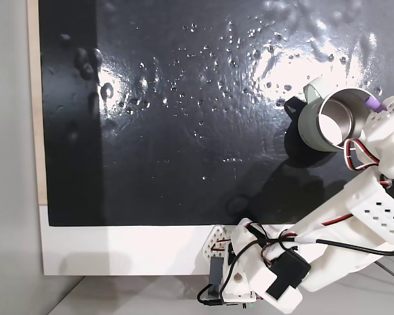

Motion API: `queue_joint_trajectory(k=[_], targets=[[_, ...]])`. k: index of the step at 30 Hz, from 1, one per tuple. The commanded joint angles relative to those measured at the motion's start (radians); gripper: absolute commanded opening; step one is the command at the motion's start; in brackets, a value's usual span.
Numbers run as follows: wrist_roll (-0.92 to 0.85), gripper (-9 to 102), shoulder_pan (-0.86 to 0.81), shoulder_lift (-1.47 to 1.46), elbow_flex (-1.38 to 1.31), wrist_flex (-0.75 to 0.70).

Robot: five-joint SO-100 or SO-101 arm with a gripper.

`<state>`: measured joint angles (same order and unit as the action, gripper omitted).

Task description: Grasp a pengrip and put it in the cup.

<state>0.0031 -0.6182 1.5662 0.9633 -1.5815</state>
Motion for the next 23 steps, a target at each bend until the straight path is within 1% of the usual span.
queue_joint_trajectory(k=[1,5,23], targets=[[-0.003,30,-0.012,-0.002,-0.063,0.017],[-0.003,32,-0.009,-0.011,-0.069,0.009],[-0.012,31,0.015,-0.006,-0.071,-0.008]])
